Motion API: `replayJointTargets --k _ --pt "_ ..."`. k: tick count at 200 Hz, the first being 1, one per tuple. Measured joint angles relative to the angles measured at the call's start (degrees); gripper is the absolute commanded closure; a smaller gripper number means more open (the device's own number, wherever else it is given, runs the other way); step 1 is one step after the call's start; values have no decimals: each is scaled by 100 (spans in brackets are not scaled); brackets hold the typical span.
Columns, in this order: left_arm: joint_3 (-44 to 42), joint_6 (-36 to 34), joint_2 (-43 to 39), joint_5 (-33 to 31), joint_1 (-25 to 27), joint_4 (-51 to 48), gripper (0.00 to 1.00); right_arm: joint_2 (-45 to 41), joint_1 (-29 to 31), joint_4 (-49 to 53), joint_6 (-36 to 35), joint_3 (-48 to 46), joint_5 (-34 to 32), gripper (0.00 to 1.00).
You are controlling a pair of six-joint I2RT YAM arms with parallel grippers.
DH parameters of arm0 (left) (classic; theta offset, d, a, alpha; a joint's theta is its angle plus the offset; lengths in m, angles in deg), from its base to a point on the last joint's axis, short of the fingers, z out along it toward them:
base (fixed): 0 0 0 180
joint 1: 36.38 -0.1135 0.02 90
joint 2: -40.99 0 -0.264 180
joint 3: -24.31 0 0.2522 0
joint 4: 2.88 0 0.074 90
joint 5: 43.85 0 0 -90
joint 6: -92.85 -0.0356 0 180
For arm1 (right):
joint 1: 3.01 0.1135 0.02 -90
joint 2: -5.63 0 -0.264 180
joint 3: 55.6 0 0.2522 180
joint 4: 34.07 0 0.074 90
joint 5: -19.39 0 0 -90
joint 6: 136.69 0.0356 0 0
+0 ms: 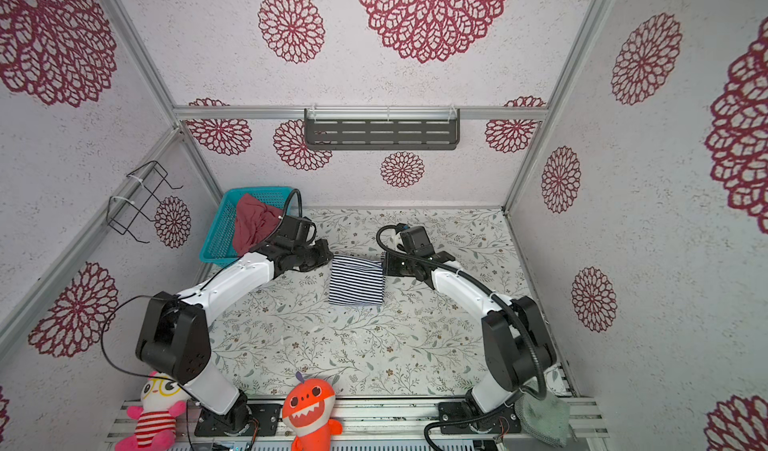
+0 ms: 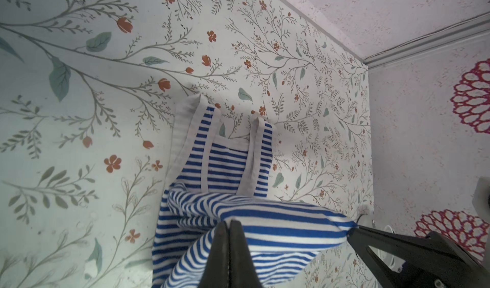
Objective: Fold and stack the tank tops
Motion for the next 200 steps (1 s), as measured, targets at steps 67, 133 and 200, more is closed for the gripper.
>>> replayJointTargets --k 67,133,200 --pt "1095 -343 1478 216 -264 109 100 1335 -332 -149 -299 826 282 100" --pt "2350 -793 2599 308 -562 -173 36 2262 -616 282 -828 1897 -179 40" --pt "577 -81 1040 74 42 632 48 933 118 -658 138 529 -332 75"
